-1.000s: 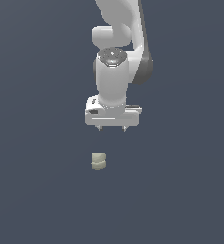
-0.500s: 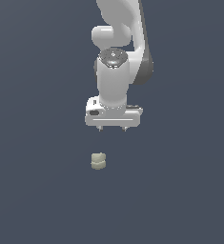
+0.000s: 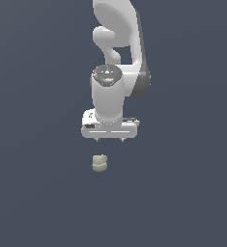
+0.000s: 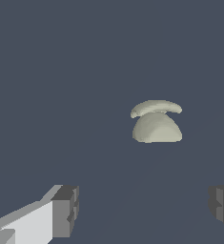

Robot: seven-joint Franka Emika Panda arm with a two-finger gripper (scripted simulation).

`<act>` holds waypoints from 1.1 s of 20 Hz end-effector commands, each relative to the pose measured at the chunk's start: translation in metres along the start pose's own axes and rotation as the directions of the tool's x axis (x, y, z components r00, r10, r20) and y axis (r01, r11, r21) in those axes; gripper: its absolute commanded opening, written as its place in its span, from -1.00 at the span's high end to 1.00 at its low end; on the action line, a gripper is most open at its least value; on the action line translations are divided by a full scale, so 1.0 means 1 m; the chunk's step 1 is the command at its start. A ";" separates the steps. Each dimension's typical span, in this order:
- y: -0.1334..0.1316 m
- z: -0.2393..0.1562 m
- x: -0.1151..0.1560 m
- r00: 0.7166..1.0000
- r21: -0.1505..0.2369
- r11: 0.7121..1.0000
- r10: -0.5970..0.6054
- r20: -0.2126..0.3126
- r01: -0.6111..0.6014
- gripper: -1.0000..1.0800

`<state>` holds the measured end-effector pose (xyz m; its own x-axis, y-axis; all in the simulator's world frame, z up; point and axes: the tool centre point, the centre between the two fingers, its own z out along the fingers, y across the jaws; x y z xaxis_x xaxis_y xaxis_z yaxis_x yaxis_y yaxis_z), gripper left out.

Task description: Pick up the object and move it to a goal position.

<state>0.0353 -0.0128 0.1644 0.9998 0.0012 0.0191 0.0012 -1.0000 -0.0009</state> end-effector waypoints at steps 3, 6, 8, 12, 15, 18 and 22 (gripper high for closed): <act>0.015 0.023 0.019 1.000 -0.001 1.000 -0.013 0.007 0.013 -0.92; 0.025 0.038 0.030 1.000 -0.001 1.000 -0.022 0.011 0.022 -0.92; 0.031 0.047 0.036 1.000 -0.001 1.000 -0.026 0.013 0.026 -0.92; 0.040 0.062 0.044 0.999 0.000 0.999 -0.034 0.016 0.034 -0.92; 0.045 0.069 0.048 0.999 0.000 0.999 -0.038 0.018 0.038 -0.92; 0.047 0.073 0.050 0.999 0.000 0.999 -0.039 0.019 0.039 -0.92; 0.047 0.074 0.049 0.999 0.000 0.999 -0.039 0.020 0.039 -0.92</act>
<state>0.0859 -0.0601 0.0916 0.9992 0.0394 -0.0010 0.0394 -0.9992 0.0001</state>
